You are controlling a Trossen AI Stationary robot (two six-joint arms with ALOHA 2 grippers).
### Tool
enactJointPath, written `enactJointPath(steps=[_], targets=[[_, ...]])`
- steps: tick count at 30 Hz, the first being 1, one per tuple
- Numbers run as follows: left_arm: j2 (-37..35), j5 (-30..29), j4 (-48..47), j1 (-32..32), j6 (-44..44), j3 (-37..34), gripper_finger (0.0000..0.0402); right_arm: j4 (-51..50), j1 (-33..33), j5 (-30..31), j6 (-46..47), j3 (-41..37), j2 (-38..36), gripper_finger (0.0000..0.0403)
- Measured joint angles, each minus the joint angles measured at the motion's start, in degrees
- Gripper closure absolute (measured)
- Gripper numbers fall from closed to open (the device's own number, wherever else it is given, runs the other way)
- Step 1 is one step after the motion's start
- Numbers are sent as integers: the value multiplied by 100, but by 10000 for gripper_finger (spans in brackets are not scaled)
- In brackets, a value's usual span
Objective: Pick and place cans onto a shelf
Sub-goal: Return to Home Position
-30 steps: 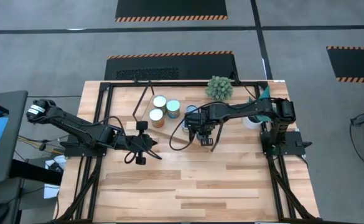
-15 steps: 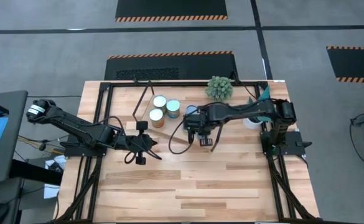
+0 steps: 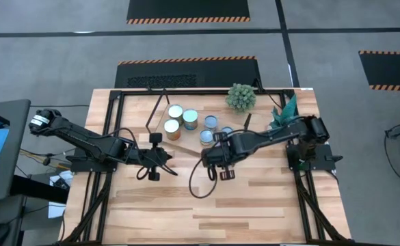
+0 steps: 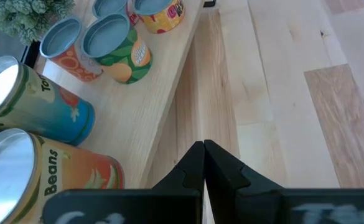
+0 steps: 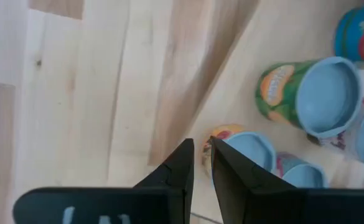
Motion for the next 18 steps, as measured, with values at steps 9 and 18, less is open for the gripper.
enactJointPath(steps=[9,18], targets=[[0,1,-105,0,-112,0,401,377,454,1030,472,0,0,324],[0,0,-121,4,-2,0,402,313,591,1202,1166,0,0,324]])
